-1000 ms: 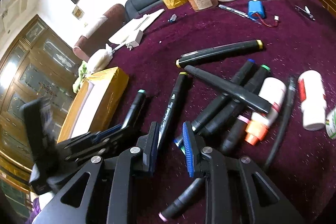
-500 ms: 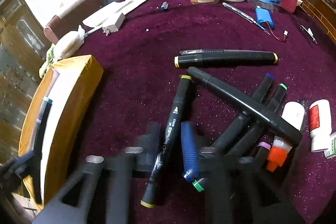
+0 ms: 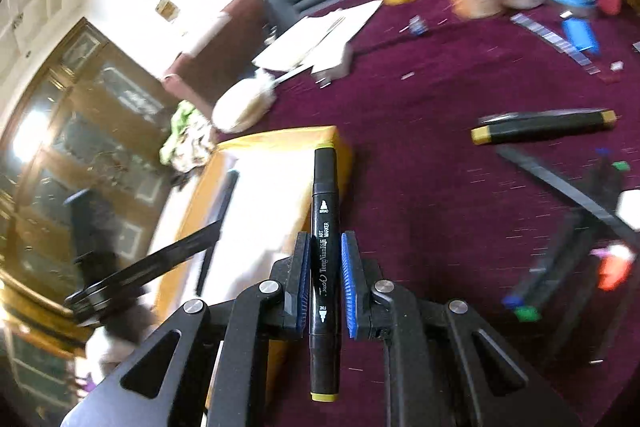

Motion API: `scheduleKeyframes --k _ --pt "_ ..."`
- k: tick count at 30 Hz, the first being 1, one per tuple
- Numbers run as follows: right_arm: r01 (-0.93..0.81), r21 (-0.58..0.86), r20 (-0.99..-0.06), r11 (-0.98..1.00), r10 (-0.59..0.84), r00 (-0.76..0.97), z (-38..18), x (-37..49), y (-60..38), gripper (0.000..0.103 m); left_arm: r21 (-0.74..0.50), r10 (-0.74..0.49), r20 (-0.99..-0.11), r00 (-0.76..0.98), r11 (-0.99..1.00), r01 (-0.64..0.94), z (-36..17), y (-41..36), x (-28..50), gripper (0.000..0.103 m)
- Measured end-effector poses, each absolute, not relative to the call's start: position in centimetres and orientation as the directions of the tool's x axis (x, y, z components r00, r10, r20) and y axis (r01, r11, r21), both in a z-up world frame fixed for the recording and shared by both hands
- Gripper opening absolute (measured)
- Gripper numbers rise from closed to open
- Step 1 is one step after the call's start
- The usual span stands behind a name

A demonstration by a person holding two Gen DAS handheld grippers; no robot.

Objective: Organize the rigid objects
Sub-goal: 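Lower both markers into the tray and open both grippers, then grasp a black marker with the left gripper while the right reaches the pile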

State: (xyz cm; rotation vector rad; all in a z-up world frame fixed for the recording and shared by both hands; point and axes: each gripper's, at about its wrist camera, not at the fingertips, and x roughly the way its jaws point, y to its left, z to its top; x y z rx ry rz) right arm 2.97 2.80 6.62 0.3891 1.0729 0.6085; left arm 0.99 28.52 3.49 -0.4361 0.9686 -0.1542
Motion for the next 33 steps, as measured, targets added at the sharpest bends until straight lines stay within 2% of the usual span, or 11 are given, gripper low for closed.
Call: scheduleKeyframes --k 11,14,16,17,20,21,24,28,33 --pt "-0.23 0.604 -0.722 0.763 0.646 0.248 3.5 6.3 12.6 0.014 -0.505 -0.351 -0.742 0.571 0.853 -0.131 0.9 31.0 2.3 0.015" --pt "-0.212 0.6 -0.729 0.772 0.636 0.253 2.9 6.6 13.1 0.014 -0.528 -0.361 -0.72 0.592 0.839 -0.13 1.6 32.0 1.1 0.026" --pt "-0.204 0.604 -0.725 0.77 0.638 0.258 2.7 6.7 13.0 0.016 -0.545 -0.363 -0.701 0.614 0.828 -0.133 2.3 32.6 0.0 0.042" --pt "-0.206 0.603 -0.725 0.771 0.637 0.262 2.8 6.5 12.8 0.017 -0.553 -0.366 -0.691 0.623 0.823 -0.131 2.6 32.8 -0.4 0.045" --pt "-0.225 0.569 -0.737 0.791 0.612 0.288 3.5 6.1 12.6 0.032 -0.573 -0.377 -0.663 0.647 0.811 -0.116 3.7 32.6 -1.9 0.048" --pt "-0.231 0.565 -0.735 0.792 0.611 0.296 3.9 5.9 12.3 0.033 -0.578 -0.381 -0.656 0.652 0.809 -0.109 4.1 32.4 -2.4 0.049" --pt "-0.266 0.549 -0.72 0.792 0.61 0.331 5.2 4.9 10.6 0.033 -0.594 -0.408 -0.625 0.665 0.802 -0.066 5.5 31.4 -4.1 0.05" --pt "-0.287 0.49 -0.714 0.823 0.568 0.41 7.1 3.5 6.0 0.033 -0.618 -0.45 -0.572 0.686 0.786 0.0 7.3 29.3 -7.0 0.058" --pt "-0.217 0.363 -0.737 0.906 0.422 0.528 8.4 2.2 -2.5 0.033 -0.633 -0.5 -0.515 0.697 0.77 0.084 8.1 24.9 -11.1 0.068"
